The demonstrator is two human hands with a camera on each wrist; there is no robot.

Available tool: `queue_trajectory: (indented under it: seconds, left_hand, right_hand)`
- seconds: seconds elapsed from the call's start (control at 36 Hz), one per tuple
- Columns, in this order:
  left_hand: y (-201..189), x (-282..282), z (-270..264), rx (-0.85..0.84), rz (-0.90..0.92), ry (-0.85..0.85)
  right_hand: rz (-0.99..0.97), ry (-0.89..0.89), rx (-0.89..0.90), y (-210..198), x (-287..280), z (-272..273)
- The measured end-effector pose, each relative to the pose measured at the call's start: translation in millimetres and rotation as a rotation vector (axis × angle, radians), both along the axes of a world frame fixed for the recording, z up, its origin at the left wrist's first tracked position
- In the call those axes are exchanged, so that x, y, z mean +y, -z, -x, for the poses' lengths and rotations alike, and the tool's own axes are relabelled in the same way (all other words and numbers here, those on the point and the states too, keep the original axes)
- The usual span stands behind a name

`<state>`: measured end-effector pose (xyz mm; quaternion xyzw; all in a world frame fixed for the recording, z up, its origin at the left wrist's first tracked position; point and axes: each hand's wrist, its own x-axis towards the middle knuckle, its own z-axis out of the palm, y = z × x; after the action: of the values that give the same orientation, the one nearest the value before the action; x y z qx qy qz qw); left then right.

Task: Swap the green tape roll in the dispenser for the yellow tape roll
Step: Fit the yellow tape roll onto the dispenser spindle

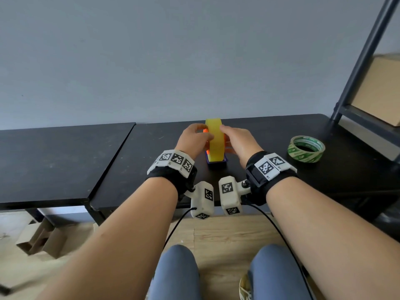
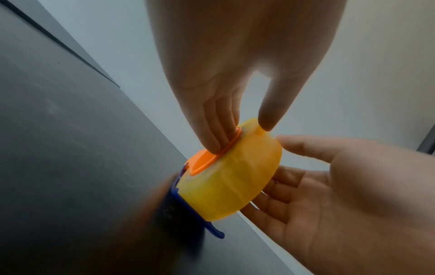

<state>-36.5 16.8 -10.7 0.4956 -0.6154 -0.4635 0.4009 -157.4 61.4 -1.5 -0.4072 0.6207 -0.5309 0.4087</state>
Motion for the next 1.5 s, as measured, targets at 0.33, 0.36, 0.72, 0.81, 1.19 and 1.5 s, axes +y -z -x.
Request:
queue_trajectory:
  seconds: [0.33,0.36,0.72,0.81,1.19,1.5]
  left_hand:
    - [-7,-7,8,0.003,0.01,-0.061]
    - [-6,-7,7,0.005,0.0,-0.051]
    - [-1,-2,-1,0.155,-0.078,-0.004]
    - [0,-3,-1,0.162,-0.081,0.004]
    - [3,-3,0,0.099,-0.005,-0.03]
    - [0,-6,5,0.014,0.059,-0.052]
  right_hand:
    - [-0.011,-0.043,0.011,2,0,3]
    - [-0.019,-0.044,0.031,2,-1,3]
    - [-0.053,-0.037,0.031,-10,-2,-2]
    - [-0.069,-0.017,0.02,-10,-4,-3]
    - [-0.064,-0.028,0.007,-8,0,-6]
    - [-0.079,-0.024,-0.003,12,-5,5]
